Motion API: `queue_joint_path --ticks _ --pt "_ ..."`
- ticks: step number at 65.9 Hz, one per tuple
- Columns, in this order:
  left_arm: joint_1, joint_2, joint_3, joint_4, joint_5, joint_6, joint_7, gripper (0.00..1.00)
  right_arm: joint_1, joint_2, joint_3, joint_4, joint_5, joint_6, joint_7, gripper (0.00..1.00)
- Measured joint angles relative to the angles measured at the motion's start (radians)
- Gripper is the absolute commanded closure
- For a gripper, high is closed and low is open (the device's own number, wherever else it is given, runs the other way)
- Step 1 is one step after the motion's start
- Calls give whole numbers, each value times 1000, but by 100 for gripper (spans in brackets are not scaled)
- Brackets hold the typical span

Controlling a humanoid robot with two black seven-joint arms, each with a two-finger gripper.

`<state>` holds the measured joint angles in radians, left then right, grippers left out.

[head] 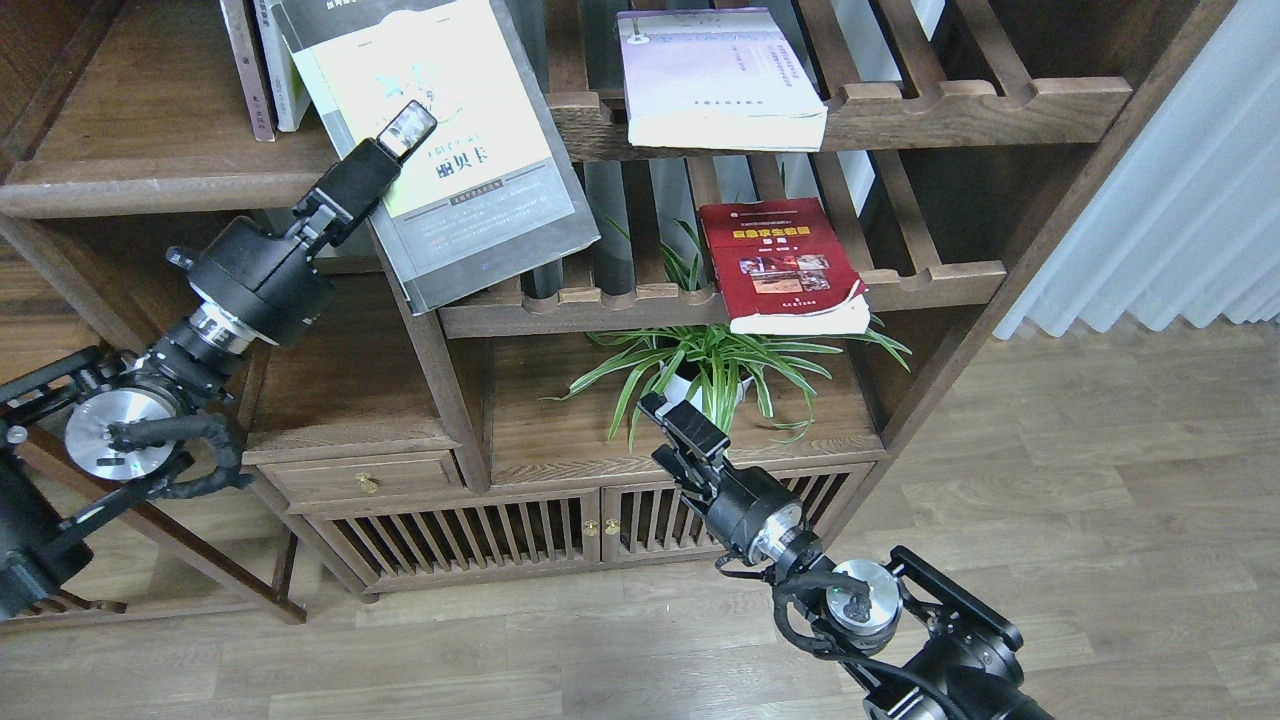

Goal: Organize books on shelf
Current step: 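Lift the grey-green book with the left gripper onto the upper shelf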

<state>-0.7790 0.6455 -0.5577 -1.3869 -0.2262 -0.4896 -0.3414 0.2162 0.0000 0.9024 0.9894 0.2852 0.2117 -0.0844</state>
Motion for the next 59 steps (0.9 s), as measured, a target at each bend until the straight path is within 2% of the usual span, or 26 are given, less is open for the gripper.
queue_joint_path --ticks 14,33,59 --pt "-1 71 -14 0 0 0 -2 99 0 0 0 -1 -2 0 0 1" --pt "5 237 -24 0 0 0 -5 99 0 0 3 -2 -6 1 0 1" --pt "7 374 -146 4 -5 2 -5 100 10 0 3 -17 -6 2 0 1"
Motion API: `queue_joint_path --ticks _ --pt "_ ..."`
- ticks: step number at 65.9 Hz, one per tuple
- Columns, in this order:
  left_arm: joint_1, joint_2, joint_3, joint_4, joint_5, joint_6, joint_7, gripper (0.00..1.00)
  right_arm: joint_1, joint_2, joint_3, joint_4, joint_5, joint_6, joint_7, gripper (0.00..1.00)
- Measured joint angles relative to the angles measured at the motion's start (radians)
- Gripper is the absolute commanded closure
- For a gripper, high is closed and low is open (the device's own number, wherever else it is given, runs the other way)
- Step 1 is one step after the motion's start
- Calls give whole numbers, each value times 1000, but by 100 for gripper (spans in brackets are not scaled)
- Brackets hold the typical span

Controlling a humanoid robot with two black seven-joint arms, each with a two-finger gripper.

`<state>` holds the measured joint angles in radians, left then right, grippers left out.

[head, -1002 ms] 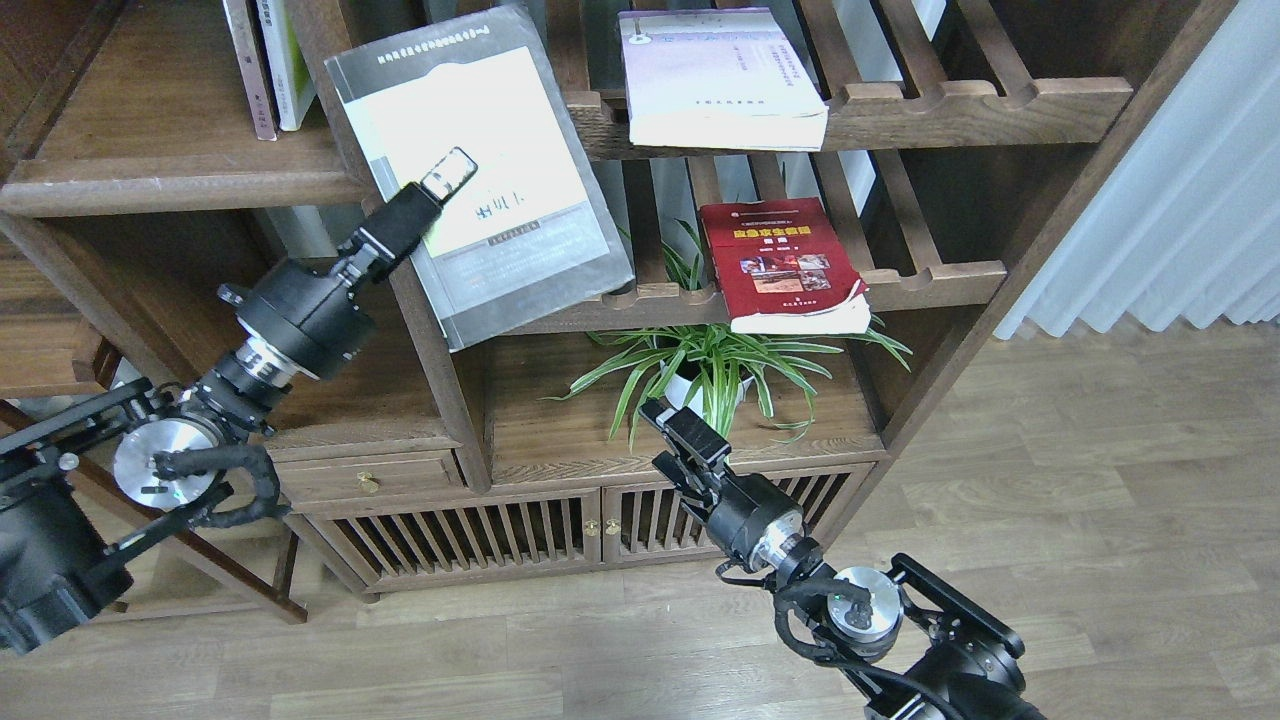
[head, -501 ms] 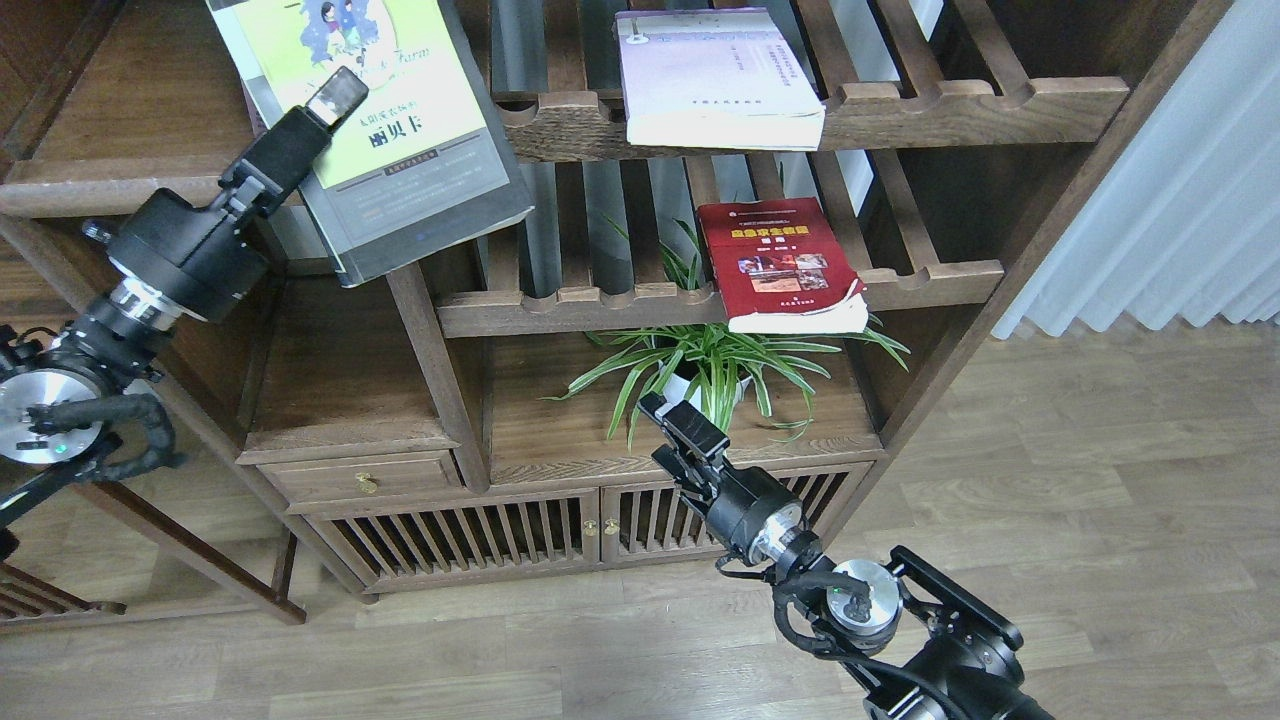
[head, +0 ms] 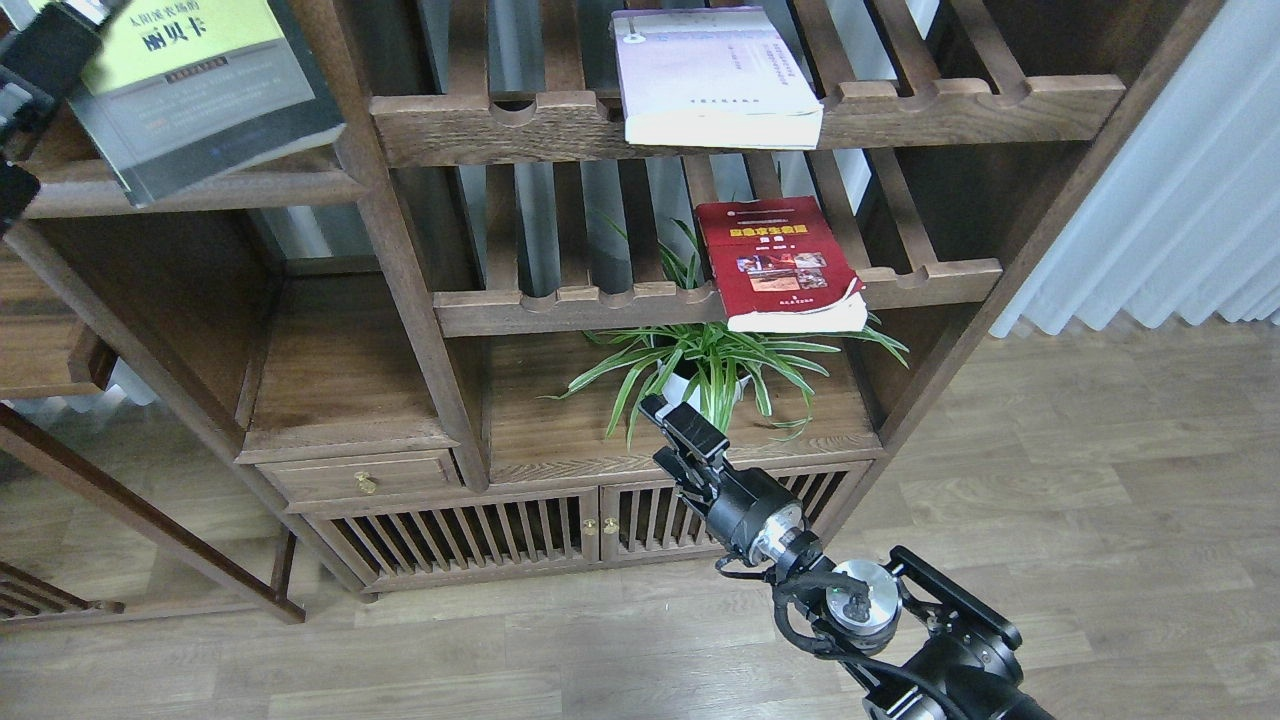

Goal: Organize books on shelf

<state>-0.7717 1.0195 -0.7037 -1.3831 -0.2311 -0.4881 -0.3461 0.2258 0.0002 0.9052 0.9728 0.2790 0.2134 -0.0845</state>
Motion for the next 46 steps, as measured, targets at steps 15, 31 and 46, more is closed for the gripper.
queue_joint_path --ticks 15,31,46 --pt "-2 47 -13 2 0 -1 7 100 4 0 -2 -6 0 0 0 1" --pt "-6 125 -35 14 -1 -1 15 100 5 0 -4 -7 0 0 0 1" --pt "2 167 11 69 -1 -1 9 100 6 0 -10 -7 0 1 0 1"
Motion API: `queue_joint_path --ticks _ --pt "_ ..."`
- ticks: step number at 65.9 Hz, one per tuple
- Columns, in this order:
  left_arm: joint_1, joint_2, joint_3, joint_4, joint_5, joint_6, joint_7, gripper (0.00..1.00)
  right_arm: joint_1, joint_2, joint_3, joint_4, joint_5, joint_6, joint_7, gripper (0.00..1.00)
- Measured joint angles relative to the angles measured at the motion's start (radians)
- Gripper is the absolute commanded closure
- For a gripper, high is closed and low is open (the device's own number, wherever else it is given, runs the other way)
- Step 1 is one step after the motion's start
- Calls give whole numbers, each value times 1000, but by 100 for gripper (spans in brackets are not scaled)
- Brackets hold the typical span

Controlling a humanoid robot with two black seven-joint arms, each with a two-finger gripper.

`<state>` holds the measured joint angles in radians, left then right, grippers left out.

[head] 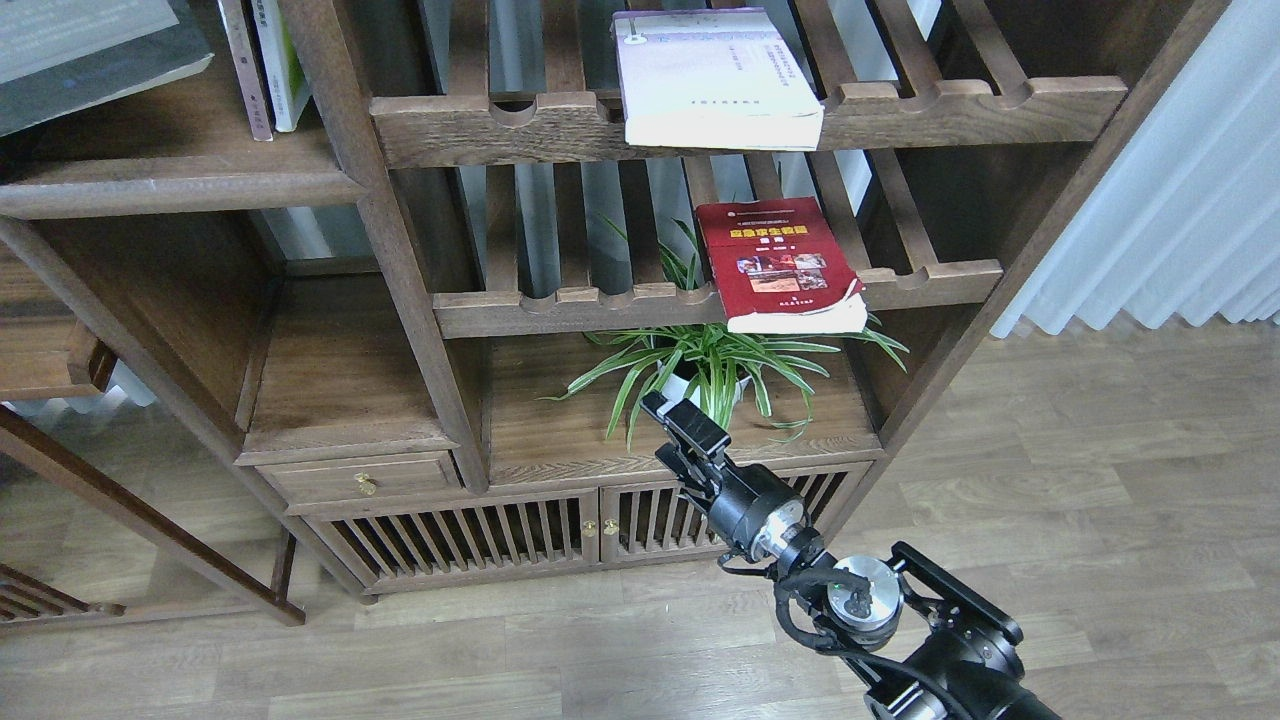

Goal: Organize books on shelf

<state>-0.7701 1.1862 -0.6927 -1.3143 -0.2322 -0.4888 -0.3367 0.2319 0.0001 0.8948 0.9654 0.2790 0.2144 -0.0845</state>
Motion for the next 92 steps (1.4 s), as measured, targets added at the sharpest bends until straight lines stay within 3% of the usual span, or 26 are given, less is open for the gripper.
queue_joint_path --ticks 79,92 --pt "-1 -87 -67 95 78 1 -34 100 12 0 5 7 -18 12 -3 1" --pt "-6 -147 -72 120 123 105 -34 100 21 0 5 11 -18 15 -3 1"
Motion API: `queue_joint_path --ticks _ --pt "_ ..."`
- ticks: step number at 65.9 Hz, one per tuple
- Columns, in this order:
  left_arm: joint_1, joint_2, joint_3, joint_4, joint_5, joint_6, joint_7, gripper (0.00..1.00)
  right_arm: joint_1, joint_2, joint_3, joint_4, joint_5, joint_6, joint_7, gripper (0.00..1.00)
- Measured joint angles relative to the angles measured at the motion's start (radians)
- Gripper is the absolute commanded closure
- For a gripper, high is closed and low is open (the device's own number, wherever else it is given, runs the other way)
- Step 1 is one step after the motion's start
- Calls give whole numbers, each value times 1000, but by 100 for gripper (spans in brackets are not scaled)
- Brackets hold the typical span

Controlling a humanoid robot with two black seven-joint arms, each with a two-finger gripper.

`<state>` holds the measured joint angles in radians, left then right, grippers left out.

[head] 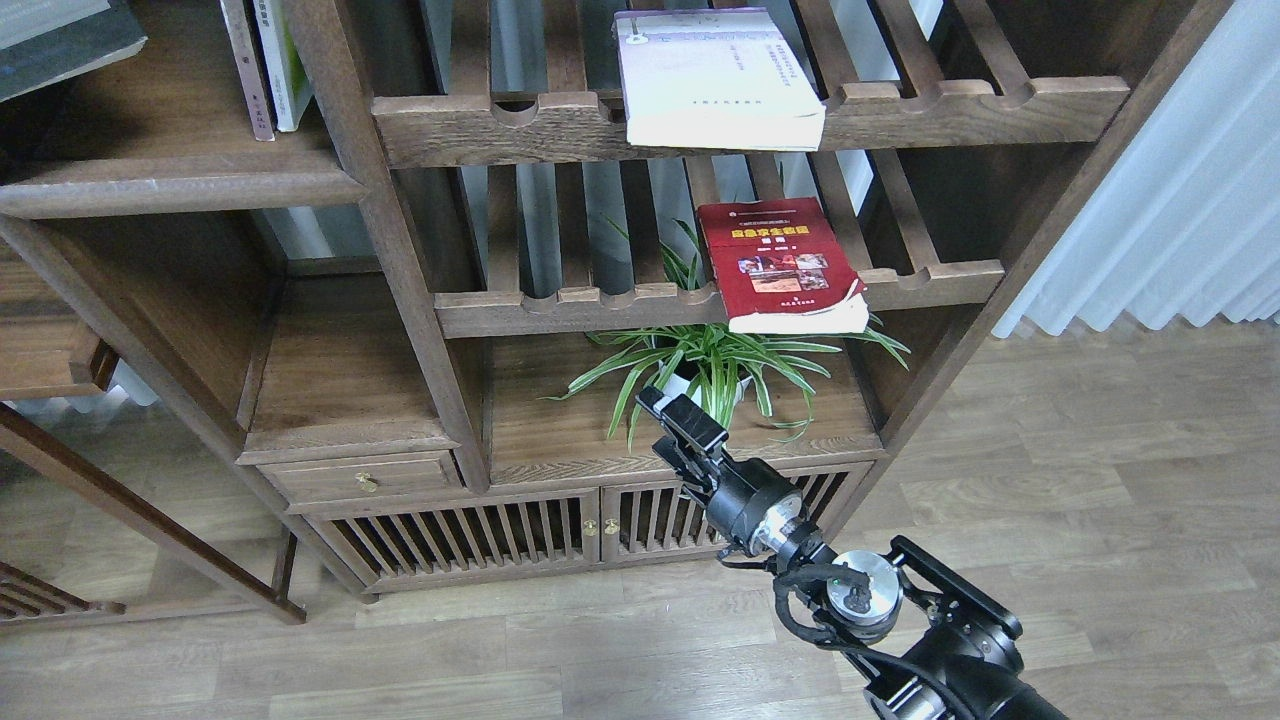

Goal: Organize books on shelf

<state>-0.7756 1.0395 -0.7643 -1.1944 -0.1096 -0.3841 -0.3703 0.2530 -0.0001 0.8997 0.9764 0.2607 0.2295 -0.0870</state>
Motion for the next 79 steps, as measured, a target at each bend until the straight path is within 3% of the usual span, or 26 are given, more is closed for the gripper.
queue_joint_path --ticks 27,46,58,64,74,79 --pt "-5 -166 -66 33 144 251 8 100 7 0 -8 -2 0 33 -8 1" --pt "-16 -226 -117 27 237 285 40 100 -2 0 -22 1 1 36 -8 1" --pt "-34 -265 -129 27 250 385 42 100 -3 0 -34 2 1 46 -8 1" --pt "-44 -303 -138 31 255 434 19 100 -4 0 -35 2 -1 48 -8 1" --pt "-51 -387 -152 68 309 466 -83 100 -6 0 -36 2 -1 49 -8 1" --pt "-55 -428 -156 99 353 465 -110 100 -8 0 -36 2 -1 54 -8 1"
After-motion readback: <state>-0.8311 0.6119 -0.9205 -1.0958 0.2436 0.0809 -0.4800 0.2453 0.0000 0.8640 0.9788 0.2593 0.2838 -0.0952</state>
